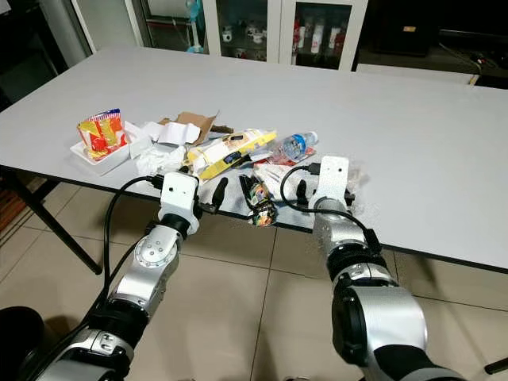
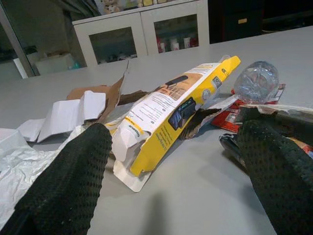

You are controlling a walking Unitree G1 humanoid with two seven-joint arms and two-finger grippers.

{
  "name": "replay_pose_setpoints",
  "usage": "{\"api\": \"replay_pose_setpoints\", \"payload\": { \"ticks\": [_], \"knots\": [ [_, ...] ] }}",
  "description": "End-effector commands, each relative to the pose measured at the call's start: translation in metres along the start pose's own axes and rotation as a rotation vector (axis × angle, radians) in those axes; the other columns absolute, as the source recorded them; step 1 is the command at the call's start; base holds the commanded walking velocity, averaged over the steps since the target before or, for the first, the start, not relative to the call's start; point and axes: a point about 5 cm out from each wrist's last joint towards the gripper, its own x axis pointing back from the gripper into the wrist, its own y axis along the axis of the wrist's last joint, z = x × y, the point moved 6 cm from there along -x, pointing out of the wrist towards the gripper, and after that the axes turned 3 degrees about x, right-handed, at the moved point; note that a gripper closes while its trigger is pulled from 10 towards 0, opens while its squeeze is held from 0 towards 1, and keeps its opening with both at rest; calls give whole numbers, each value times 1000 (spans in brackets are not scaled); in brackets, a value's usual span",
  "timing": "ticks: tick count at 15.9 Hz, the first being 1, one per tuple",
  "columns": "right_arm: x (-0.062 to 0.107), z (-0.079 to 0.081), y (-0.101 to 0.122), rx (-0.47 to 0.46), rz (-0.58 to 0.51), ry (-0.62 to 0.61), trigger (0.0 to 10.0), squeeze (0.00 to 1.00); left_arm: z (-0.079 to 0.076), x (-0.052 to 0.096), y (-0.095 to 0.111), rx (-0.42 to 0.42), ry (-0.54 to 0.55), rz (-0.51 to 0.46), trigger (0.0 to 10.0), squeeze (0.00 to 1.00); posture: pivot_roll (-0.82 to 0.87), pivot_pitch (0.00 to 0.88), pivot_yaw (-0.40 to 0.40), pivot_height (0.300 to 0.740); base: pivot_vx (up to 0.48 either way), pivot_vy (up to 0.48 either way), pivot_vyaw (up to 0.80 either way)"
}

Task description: Picking trash to rubbish bin

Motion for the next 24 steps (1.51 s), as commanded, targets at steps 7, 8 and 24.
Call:
{"api": "replay_pose_setpoints", "payload": {
  "ticks": [7,8,24],
  "knots": [
    [8,11,-58,23,178,48,10000,0,-4,3,-3,-8,-18,18,10000,0,30,24,11,740,0,0,0],
    [9,11,-62,30,187,53,4157,0,-4,3,-3,-8,-18,20,10000,0,31,29,11,740,0,0,0],
    [10,16,-67,51,190,90,0,0,-2,4,-3,-8,-14,27,10000,0,34,41,12,740,0,0,0]
  ]
}}
